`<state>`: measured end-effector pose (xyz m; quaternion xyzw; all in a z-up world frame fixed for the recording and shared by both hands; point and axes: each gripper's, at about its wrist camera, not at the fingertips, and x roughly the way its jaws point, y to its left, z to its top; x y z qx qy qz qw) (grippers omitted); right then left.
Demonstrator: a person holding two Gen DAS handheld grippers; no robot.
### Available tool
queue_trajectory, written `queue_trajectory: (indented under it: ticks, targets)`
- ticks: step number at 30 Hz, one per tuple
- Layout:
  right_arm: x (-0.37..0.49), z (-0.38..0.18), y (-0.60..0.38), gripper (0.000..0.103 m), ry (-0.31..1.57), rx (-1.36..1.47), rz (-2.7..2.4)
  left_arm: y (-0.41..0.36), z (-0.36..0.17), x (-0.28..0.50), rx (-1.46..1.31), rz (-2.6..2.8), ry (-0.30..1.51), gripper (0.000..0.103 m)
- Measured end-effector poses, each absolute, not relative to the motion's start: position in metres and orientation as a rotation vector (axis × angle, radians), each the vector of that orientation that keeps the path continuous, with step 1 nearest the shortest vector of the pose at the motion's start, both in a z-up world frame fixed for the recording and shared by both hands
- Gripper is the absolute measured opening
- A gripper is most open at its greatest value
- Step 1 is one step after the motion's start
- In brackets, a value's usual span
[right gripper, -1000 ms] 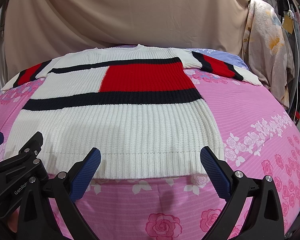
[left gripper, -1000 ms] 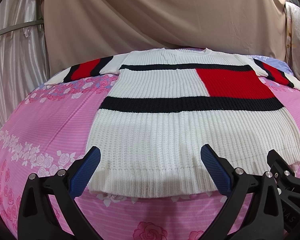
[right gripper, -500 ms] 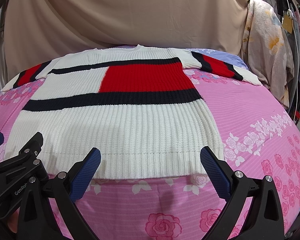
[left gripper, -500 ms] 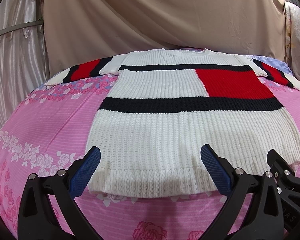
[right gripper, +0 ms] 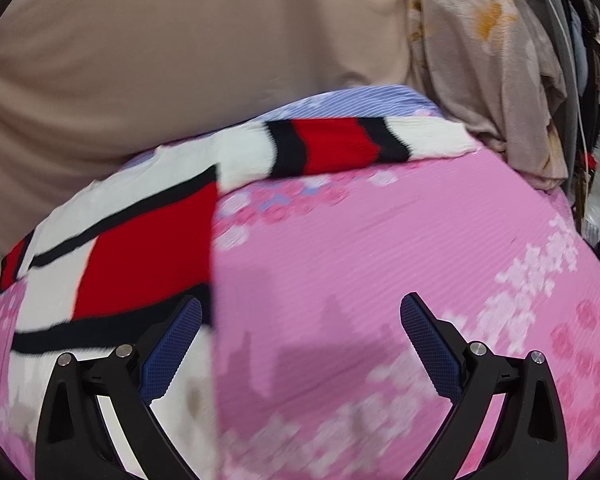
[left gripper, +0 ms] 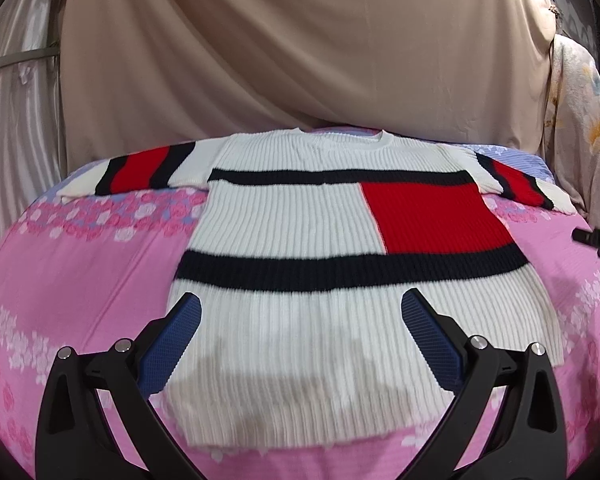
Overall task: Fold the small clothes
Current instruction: 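Grasp the red-striped sleeve cuff with the right gripper and lift it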
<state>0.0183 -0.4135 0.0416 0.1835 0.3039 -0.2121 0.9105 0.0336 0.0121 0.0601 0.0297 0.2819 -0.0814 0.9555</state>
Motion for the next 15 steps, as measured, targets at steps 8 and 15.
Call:
queue_trajectory:
  ticks: [8, 15]
  targets:
    - [0.105, 0.011, -0.583, 0.098, 0.664, 0.629, -0.552, -0.006, 0.05, 0.094, 0.06, -0.207, 0.677, 0.098]
    - [0.154, 0.0, -0.625, 0.073, 0.606, 0.737, -0.574, -0.01, 0.053, 0.127, 0.047, -0.22, 0.63, 0.098]
